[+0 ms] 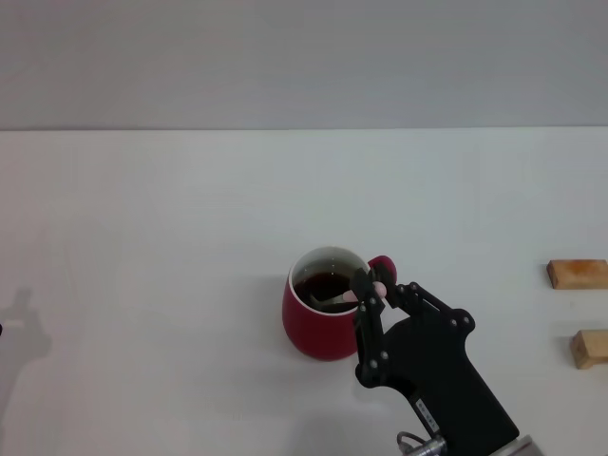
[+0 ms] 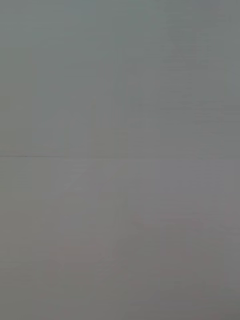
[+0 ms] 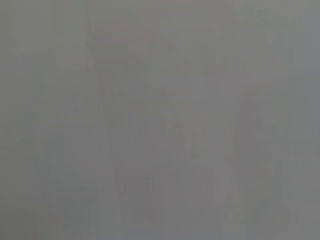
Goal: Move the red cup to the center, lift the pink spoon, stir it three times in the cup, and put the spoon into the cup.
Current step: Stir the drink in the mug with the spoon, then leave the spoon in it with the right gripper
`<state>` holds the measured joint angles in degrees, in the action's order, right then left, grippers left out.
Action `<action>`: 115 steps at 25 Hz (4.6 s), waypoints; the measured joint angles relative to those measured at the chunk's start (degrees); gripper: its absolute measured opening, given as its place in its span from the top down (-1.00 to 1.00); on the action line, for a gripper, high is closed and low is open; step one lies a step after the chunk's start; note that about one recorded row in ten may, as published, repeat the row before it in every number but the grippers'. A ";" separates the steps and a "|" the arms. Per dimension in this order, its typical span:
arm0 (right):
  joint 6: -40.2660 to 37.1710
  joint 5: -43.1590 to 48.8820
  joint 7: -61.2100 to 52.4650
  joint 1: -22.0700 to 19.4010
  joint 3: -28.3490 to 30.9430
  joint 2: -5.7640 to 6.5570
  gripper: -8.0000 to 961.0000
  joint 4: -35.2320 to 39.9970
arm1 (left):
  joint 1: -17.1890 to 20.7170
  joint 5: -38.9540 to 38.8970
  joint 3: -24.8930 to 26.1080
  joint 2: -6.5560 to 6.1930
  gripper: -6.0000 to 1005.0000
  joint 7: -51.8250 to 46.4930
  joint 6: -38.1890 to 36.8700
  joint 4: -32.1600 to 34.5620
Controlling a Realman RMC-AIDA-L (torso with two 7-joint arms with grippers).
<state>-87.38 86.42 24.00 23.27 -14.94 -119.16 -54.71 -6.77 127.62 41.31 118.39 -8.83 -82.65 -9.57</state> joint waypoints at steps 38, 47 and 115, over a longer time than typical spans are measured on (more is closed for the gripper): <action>10.66 9.38 -5.08 -0.84 14.80 0.62 0.83 6.63 | -0.31 0.00 0.73 0.00 0.99 -0.83 0.70 0.15; 9.83 11.17 -4.80 -5.74 13.59 0.53 0.83 4.21 | -0.82 0.00 1.40 -0.02 0.99 -0.84 1.26 0.35; 15.78 16.81 -4.89 -2.50 20.63 0.34 0.83 8.49 | -0.87 0.00 0.97 0.08 0.99 -0.83 1.44 0.15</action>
<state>-71.60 103.24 19.11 20.76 5.69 -118.82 -46.23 -7.64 127.61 42.28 118.47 -9.67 -81.21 -9.43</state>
